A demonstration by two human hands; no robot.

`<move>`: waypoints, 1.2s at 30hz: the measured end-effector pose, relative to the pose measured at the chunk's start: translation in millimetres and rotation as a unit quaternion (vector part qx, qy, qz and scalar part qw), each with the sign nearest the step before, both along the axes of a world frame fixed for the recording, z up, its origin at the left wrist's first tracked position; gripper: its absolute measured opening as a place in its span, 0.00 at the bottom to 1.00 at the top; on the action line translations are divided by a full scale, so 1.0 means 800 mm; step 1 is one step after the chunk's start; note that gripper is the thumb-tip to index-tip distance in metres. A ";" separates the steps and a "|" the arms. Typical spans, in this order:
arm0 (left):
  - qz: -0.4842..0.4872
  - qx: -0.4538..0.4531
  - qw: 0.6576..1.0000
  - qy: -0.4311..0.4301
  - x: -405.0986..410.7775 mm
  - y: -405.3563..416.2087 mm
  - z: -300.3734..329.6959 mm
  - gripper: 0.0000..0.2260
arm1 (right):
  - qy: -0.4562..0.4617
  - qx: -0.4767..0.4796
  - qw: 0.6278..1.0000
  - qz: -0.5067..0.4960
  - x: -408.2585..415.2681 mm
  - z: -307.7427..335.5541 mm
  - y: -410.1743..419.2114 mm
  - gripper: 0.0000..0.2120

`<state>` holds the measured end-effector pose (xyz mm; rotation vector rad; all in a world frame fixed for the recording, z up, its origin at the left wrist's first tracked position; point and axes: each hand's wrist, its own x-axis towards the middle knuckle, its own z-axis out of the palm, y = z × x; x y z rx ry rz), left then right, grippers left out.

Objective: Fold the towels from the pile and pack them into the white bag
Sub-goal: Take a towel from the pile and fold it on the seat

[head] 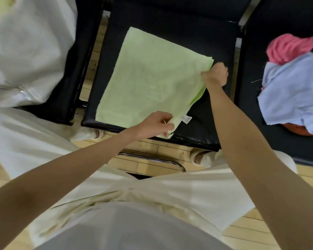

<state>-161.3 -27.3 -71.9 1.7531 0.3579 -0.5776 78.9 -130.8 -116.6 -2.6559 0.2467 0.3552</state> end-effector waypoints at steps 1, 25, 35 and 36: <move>-0.006 -0.022 1.000 0.016 0.001 -0.001 0.003 0.10 | -0.012 0.024 1.000 -0.012 0.001 -0.001 -0.005 0.12; 0.227 0.013 0.973 0.038 -0.080 0.171 0.000 0.09 | -0.081 0.327 0.939 0.066 -0.058 -0.001 0.261 0.21; 0.002 0.353 0.933 0.076 -0.109 0.185 -0.020 0.14 | -0.054 0.240 0.964 0.100 -0.105 -0.015 0.268 0.08; -0.011 0.369 0.926 0.079 -0.112 0.185 -0.018 0.13 | -0.059 0.244 0.961 0.118 -0.117 -0.012 0.255 0.06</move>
